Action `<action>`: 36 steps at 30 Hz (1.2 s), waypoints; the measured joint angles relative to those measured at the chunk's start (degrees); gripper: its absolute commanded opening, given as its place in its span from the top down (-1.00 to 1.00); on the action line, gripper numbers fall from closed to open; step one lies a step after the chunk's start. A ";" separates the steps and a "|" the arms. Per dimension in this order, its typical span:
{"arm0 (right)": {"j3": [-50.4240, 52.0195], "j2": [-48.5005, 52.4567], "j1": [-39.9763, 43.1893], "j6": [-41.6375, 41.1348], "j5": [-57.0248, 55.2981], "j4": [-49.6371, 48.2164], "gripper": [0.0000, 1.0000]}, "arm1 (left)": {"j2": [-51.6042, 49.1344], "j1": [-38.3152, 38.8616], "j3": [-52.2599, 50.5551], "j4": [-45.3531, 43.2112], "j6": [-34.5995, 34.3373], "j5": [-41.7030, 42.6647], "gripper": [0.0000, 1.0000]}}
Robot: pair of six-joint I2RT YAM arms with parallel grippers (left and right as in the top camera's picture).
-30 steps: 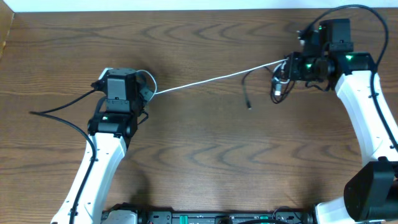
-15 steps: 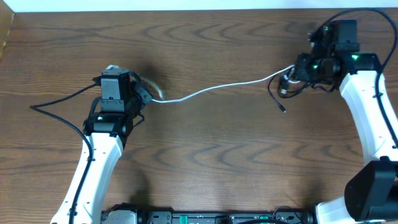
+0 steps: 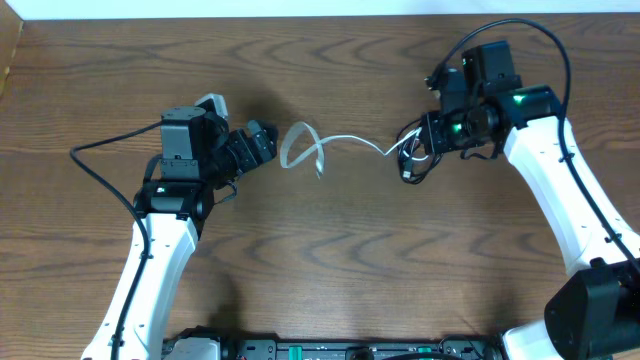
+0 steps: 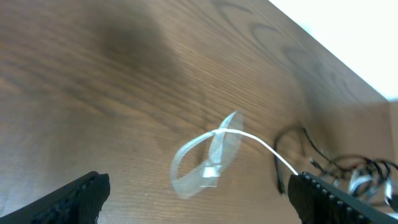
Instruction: Untangle cables
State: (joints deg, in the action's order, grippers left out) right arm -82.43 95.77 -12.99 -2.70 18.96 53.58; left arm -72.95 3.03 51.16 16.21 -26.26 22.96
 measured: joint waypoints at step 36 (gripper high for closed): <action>0.00 0.00 -2.14 13.55 19.93 -3.69 0.98 | -4.39 8.11 -0.02 -19.71 -2.21 11.21 -0.95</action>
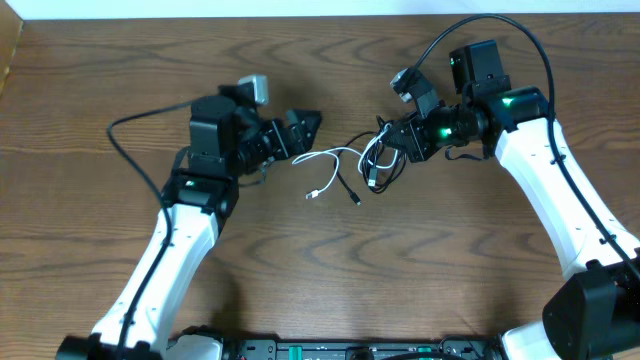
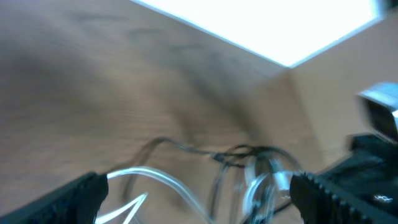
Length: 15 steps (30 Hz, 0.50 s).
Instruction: Untangle cables
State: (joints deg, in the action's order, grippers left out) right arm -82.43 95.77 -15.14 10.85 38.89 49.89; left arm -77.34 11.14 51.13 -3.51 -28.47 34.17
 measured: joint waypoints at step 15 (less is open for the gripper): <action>0.00 0.00 0.00 0.20 -1.68 0.04 0.98 | -9.53 9.38 -0.02 -11.93 3.56 12.59 -0.53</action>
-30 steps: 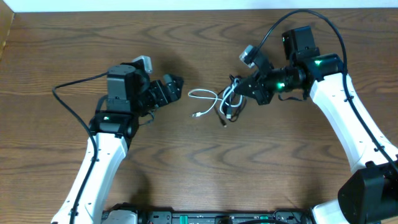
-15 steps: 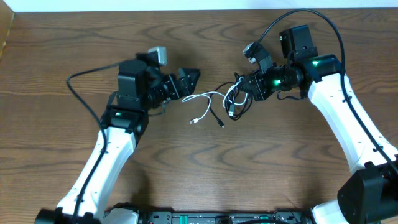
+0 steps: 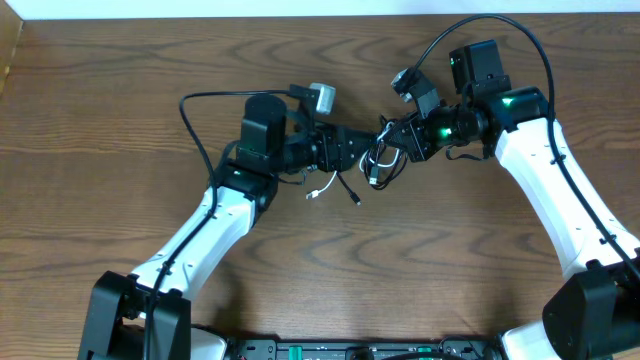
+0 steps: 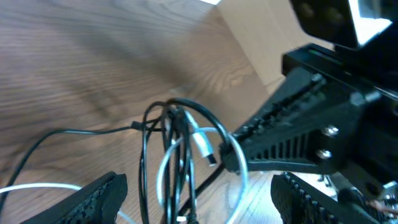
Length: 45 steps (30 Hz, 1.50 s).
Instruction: Untangle cables
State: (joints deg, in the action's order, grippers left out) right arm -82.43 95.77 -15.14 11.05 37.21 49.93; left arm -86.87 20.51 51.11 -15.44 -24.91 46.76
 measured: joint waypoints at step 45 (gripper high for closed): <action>0.00 0.31 0.02 0.61 -4.11 2.97 0.98 | 12.04 -5.68 -0.04 9.09 -3.45 -27.56 0.85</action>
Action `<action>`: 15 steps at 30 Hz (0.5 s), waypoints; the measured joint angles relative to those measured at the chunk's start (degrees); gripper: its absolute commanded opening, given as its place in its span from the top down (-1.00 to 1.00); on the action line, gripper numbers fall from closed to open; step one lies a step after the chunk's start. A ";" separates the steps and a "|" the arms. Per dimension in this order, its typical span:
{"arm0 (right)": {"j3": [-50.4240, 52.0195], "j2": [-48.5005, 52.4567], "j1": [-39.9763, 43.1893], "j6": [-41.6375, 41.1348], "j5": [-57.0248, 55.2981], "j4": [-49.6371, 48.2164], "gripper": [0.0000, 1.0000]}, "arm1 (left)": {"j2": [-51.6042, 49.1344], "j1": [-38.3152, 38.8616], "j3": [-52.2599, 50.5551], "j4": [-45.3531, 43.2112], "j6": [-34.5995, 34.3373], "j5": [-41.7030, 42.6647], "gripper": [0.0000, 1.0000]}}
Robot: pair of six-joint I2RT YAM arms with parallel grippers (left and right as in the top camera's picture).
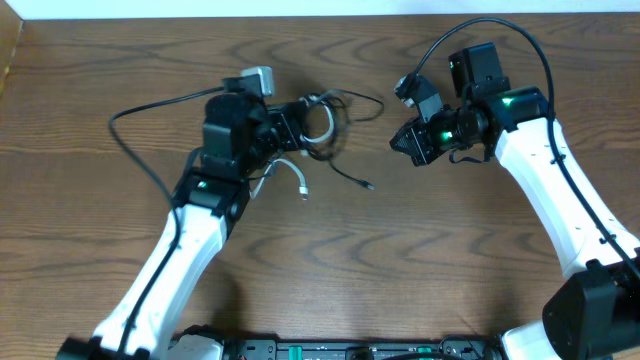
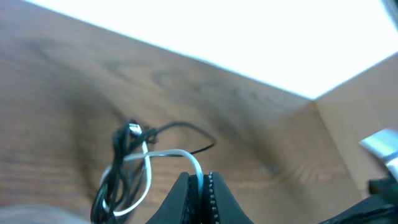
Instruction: Untangle cables
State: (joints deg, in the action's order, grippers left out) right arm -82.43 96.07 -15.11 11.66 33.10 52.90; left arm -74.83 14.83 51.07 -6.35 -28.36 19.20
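Observation:
A tangle of black and white cable [image 1: 322,118] hangs at the tip of my left gripper [image 1: 297,122], left of the table's middle. In the left wrist view my left gripper [image 2: 200,185] is shut on the white cable [image 2: 166,153], and the black coil [image 2: 123,169] dangles beyond it. One white end with a plug [image 1: 302,188] and one black end [image 1: 367,185] trail on the wood. My right gripper [image 1: 400,141] stands to the right, apart from the tangle, open with nothing between its fingers.
The brown wooden table [image 1: 420,260] carries nothing else. Its far edge meets a white strip [image 1: 300,8]. The left arm's own black lead [image 1: 150,105] loops out to the left. The right arm's lead [image 1: 520,30] arches over its wrist.
My left gripper was open at the tangle that the right gripper held. Now it is shut on the white cable, farther left with the tangle. The right gripper has let go.
At first the white loop lay between the arms, my right gripper held the black coil at the right and the left stood open. Then the right had the coil nearer the middle. Then the open left gripper was at the coil. Now the left holds it.

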 measured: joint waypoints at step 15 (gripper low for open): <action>0.02 2.78 -0.90 -8.74 2.36 -14.80 0.11 | 3.02 0.00 0.00 -4.35 0.37 7.50 0.85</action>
State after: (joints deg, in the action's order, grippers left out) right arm -82.41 98.85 -16.01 2.92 35.46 38.11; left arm -71.81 14.83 51.07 -10.70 -27.99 26.70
